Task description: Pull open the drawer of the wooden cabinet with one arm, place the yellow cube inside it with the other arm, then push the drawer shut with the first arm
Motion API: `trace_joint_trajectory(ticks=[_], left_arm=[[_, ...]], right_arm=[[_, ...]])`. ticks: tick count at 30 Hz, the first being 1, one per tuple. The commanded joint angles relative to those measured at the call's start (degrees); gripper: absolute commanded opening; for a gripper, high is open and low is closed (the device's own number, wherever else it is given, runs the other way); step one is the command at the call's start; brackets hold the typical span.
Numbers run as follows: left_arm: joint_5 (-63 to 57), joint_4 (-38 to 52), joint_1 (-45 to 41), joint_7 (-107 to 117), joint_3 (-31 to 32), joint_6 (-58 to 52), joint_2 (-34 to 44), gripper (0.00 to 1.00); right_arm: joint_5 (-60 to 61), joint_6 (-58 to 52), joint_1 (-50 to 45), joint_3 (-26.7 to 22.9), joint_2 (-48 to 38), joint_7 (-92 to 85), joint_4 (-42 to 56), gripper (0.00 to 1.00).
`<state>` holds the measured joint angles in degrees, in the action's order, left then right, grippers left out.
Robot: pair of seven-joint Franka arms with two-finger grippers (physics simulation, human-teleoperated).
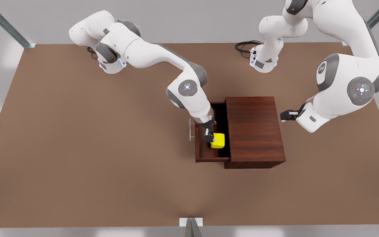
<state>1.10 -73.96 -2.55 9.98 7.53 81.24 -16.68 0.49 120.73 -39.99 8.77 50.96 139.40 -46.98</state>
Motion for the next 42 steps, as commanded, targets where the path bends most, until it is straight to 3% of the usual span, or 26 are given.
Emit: trace_joint_trajectory(ticks=[1, 2, 4, 6, 7, 8, 10, 12, 14, 15, 17, 18, 19, 27, 32, 42], left_arm=[[0.04, 0.05, 0.0, 0.21, 0.02, -0.03, 0.07, 1.0], [0.22, 0.05, -0.09, 1.61, 0.02, -0.03, -0.02, 1.0], [-2.68, 0.49, -5.62, 6.09, 0.02, 0.14, -0.9, 1.0], [-4.61, 0.84, -9.05, 7.86, 0.02, 0.67, -1.42, 1.0], [-4.53, 2.5, -12.56, 11.18, 0.2, 1.55, -2.3, 1.0], [-4.7, 4.35, -15.73, 16.64, 0.2, 1.55, -3.62, 1.0], [-4.35, 6.46, -21.35, 27.71, 0.55, 2.08, -4.85, 1.0], [-4.0, 9.98, -27.07, 40.01, 0.55, 2.6, -7.49, 1.0], [-4.0, 10.07, -29.27, 53.47, 5.12, 8.23, -9.51, 1.0], [-4.0, 10.68, -29.36, 58.21, 8.02, 10.78, -10.65, 1.0], [-4.7, 17.98, -34.98, 65.25, 8.2, 14.11, -17.24, 1.0], [-5.66, 18.06, -36.56, 67.62, 8.11, 18.68, -18.82, 1.0], [-8.92, 19.56, -38.76, 70.78, 8.02, 23.08, -21.99, 1.0], [-11.65, 19.91, -42.01, 75.09, 3.89, 37.23, -29.46, 1.0], [-12.88, 19.82, -42.28, 74.65, 0.99, 40.66, -34.03, 1.0], [-19.73, 16.4, -42.81, 74.48, 0.82, 35.83, -35.17, 1.0]], right_arm=[[-0.05, -15.94, 4.21, 0.28, -3.85, -8.42, 0.04, 1.0], [0.91, -31.32, 12.55, 2.12, -7.28, -24.42, -0.05, 1.0], [0.48, -44.44, 30.49, 5.21, -11.14, -54.02, -3.72, 1.0], [-7.42, -41.29, 43.24, 5.2, -23.0, -94.1, -19.72, 1.0], [-8.75, -33.82, 47.28, 5.12, -31.17, -111.6, -31.22, 1.0], [-8.31, -27.31, 50.45, 5.03, -37.68, -120.13, -42.48, 1.0], [-8.14, -24.49, 54.67, 4.85, -49.46, -136.32, -57.25, 1.0], [-5.85, -20.8, 54.58, 5.03, -52.81, -134.4, -62.01, 1.0], [-6.2, -25.72, 54.14, 5.12, -45.96, -134.04, -51.55, 1.0], [-6.47, -26.16, 53.88, 5.38, -44.9, -133.6, -50.5, 1.0], [-5.85, -26.07, 52.3, 4.33, -43.49, -134.56, -49.36, 1.0], [-5.5, -26.16, 42.73, -5.76, -43.49, -134.3, -48.56, 1.0], [-5.33, -26.25, 42.19, -7.63, -43.4, -135.44, -48.21, 1.0], [-4.27, -28.45, 43.07, -7.36, -43.41, -137.03, -47.95, 1.0], [-4.44, -28.53, 42.89, -7.36, -43.4, -136.67, -47.95, 1.0], [-4.44, -29.06, 42.81, -7.28, -42.79, -136.5, -47.86, 1.0]])
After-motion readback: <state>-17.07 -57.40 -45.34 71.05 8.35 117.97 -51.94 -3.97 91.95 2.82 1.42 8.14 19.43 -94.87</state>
